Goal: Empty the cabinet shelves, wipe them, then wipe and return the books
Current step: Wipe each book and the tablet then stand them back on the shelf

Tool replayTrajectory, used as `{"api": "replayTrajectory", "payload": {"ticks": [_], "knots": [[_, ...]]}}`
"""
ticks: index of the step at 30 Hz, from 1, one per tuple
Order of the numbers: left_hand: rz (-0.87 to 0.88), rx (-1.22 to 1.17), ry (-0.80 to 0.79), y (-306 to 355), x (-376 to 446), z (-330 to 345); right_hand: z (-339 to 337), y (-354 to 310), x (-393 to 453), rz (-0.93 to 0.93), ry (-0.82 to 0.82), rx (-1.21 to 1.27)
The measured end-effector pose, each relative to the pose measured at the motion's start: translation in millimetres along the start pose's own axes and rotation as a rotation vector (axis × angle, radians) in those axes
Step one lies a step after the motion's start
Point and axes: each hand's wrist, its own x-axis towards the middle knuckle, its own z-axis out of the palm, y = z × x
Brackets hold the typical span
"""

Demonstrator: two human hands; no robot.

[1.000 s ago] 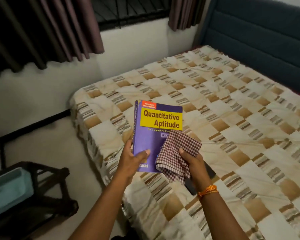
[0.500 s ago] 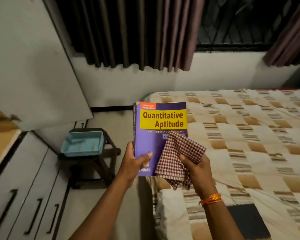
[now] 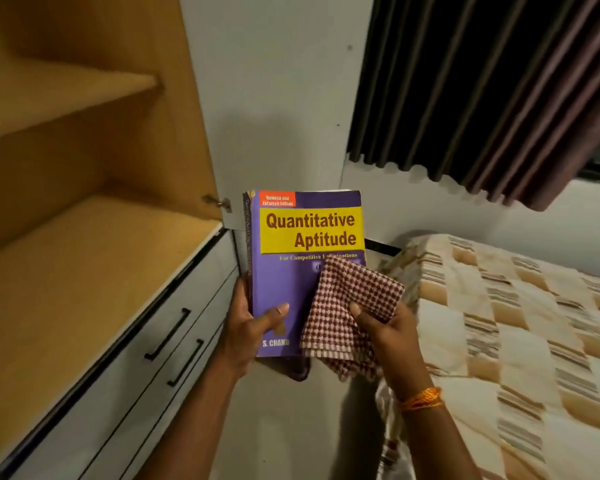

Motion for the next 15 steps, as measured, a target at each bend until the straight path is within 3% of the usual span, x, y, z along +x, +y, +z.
{"api": "replayTrajectory", "payload": {"ticks": [9, 15], "knots": [[0.117, -0.053, 0.262, 28.7, 5.3, -53.5, 78.1, -24.7, 43.0, -0.065, -0.201, -0.118], [0.191, -0.097, 0.421, 33.0, -0.9, -61.9, 85.3, -66.1, 61.4, -0.281, -0.051, -0.081]]}}
